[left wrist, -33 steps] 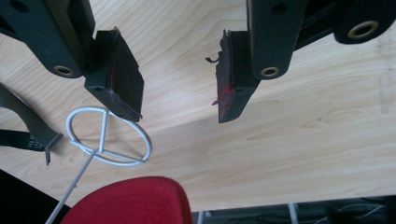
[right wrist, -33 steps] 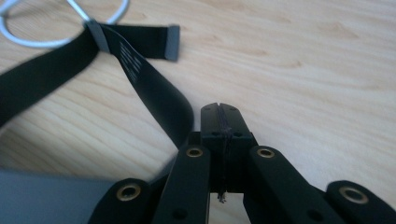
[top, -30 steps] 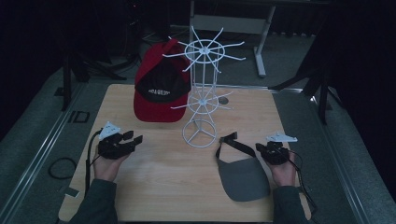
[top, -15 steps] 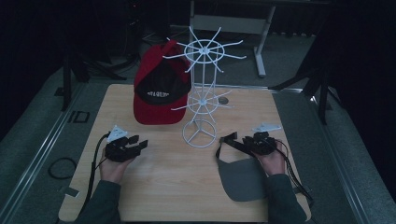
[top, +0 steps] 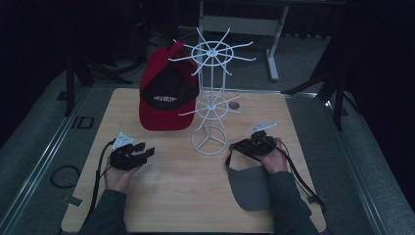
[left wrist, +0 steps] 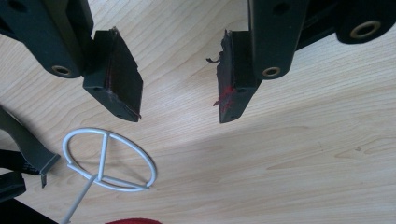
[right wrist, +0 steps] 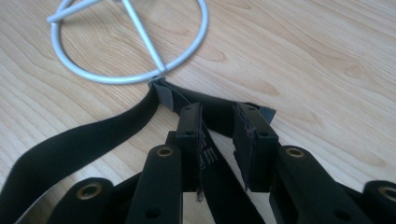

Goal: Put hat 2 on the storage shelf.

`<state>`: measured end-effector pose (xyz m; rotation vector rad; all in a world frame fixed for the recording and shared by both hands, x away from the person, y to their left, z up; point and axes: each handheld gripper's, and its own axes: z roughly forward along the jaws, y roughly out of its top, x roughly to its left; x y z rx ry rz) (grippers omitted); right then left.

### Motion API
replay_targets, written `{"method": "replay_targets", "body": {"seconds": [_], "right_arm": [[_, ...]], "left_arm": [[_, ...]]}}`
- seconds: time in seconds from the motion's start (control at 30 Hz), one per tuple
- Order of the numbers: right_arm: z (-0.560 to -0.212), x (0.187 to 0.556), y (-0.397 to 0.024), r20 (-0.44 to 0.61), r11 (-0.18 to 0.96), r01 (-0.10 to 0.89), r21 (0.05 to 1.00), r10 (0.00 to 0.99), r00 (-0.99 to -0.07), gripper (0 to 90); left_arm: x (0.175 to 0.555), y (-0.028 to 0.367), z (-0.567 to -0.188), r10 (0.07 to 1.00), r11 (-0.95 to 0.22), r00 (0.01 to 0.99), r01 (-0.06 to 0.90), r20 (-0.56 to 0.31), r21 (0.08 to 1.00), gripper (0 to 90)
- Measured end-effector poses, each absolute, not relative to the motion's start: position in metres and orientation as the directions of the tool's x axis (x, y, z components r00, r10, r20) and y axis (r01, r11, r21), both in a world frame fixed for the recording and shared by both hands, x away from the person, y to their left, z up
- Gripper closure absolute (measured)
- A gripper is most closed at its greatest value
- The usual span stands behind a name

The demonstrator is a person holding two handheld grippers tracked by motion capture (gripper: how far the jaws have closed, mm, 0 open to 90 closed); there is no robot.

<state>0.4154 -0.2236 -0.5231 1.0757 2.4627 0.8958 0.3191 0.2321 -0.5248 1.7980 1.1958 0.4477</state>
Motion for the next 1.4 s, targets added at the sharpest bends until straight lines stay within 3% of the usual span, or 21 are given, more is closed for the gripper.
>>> {"method": "replay_targets", "body": {"seconds": [0.27, 0.37, 0.5, 0.93, 1.17, 1.4], "right_arm": [[-0.527, 0.422, -0.214, -0.039, 0.595, 0.551, 0.585, 0.699, -0.714, 67.9], [-0.530, 0.426, -0.214, -0.034, 0.617, 0.567, 0.546, 0.693, -0.721, 73.3], [-0.534, 0.427, -0.213, -0.050, 0.646, 0.573, 0.504, 0.684, -0.728, 88.7], [-0.531, 0.408, -0.254, -0.050, 0.562, 0.641, 0.523, 0.771, -0.635, 89.3], [-0.524, 0.408, -0.259, -0.026, 0.535, 0.610, 0.584, 0.763, -0.645, 79.1], [-0.519, 0.415, -0.242, -0.043, 0.564, 0.562, 0.605, 0.728, -0.684, 63.2]], "left_arm": [[0.319, 0.233, -0.525, 0.869, -0.122, 0.463, 0.541, -0.173, 0.832, 50.6], [0.319, 0.233, -0.525, 0.869, -0.124, 0.464, 0.542, -0.173, 0.831, 50.6], [0.319, 0.233, -0.526, 0.869, -0.125, 0.462, 0.547, -0.174, 0.828, 49.8], [0.320, 0.233, -0.527, 0.870, -0.121, 0.461, 0.547, -0.178, 0.828, 49.9], [0.320, 0.232, -0.526, 0.868, -0.123, 0.465, 0.547, -0.177, 0.828, 50.0], [0.320, 0.233, -0.526, 0.868, -0.123, 0.464, 0.545, -0.177, 0.829, 49.9]]}}
